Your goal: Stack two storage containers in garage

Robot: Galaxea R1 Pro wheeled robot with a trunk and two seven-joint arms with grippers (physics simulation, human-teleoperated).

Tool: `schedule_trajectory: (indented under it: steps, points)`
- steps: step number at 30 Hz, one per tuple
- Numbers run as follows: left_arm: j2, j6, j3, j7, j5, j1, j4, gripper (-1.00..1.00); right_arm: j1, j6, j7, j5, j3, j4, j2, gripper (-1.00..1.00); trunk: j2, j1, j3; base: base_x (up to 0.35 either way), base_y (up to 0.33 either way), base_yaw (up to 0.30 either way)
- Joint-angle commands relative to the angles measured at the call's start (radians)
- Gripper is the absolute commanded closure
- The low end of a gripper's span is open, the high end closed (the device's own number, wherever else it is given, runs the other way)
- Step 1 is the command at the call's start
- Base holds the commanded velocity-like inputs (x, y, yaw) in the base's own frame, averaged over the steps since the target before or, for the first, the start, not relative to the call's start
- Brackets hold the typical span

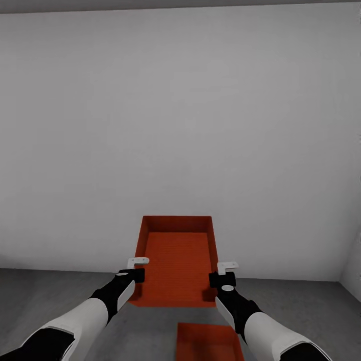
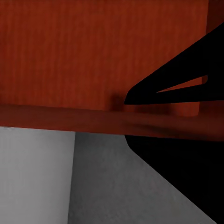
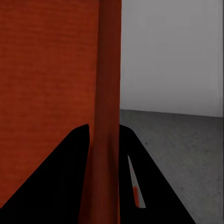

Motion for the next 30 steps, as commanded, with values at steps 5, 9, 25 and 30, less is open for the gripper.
schedule_trajectory:
  steps: [5, 9, 25, 30]
  points:
    - [0.011, -0.048, 0.019, 0.026, -0.016, -0.001, -0.005, 1.00, -0.001, -0.006, -0.015, -0.017, -0.014, 0.023, -0.011, 1.00, -0.001, 0.000, -0.001, 0.000, -0.250, 0.000]
    - [0.011, -0.048, 0.019, 0.026, -0.016, -0.001, -0.005, 1.00, -0.001, -0.006, -0.015, -0.017, -0.014, 0.023, -0.011, 1.00, -0.001, 0.000, -0.001, 0.000, -0.168, 0.000]
    - [0.012, -0.049, 0.019, 0.026, -0.016, -0.001, -0.005, 1.00, -0.001, -0.006, -0.018, -0.017, -0.014, 0.023, -0.010, 1.00, -0.001, 0.000, -0.001, 0.000, -0.003, -0.165]
    - [0.012, -0.050, 0.019, 0.026, -0.016, -0.001, -0.005, 1.00, -0.001, -0.006, -0.018, -0.017, -0.014, 0.023, -0.010, 1.00, -0.001, 0.000, -0.001, 0.000, 0.000, -0.245]
